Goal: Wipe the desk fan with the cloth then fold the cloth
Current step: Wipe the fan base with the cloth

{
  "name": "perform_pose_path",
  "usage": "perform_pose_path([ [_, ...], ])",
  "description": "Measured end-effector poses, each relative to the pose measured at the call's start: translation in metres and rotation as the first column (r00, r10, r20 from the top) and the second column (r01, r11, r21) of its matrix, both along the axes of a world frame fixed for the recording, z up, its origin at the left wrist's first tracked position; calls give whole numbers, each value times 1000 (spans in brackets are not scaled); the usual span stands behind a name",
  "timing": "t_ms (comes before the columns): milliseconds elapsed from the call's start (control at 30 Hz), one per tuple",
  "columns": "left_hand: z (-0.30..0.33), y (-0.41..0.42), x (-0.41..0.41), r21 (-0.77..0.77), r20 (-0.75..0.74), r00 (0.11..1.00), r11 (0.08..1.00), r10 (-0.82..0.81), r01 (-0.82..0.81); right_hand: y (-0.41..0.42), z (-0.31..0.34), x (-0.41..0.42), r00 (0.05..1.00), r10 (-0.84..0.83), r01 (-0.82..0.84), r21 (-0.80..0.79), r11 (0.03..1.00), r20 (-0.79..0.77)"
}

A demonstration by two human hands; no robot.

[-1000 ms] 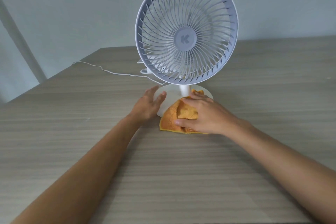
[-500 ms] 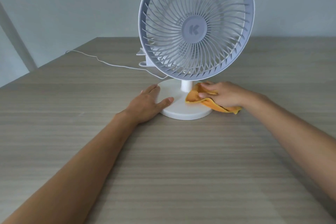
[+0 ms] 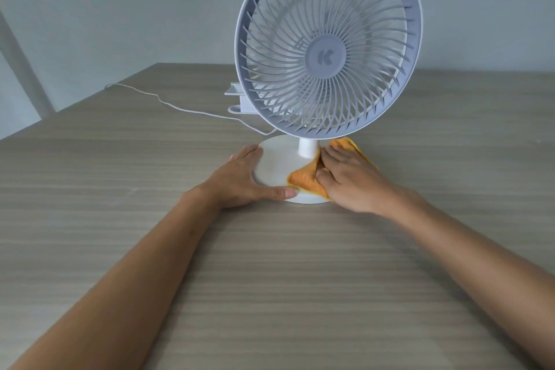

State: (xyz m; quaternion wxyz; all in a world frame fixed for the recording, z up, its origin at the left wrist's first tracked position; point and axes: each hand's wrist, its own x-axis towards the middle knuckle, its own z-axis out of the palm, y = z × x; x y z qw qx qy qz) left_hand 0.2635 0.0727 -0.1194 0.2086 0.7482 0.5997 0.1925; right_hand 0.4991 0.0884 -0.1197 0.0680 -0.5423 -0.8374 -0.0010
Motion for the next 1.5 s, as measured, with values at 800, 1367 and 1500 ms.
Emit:
perform_pose_path([
  [800,2,-8,4,34,20,1000,999,7,-8,-20,-3,9,995,93,-90,87,992,-31],
  [1367,24,-34,0,31,249,968,999,27,-36,-19,17,-46,926,267,-248,103,963,-268],
  [1500,24,-36,25,246,-1,993,962,120,-116,-28,24,0,899,233,-174,185,967,-371],
])
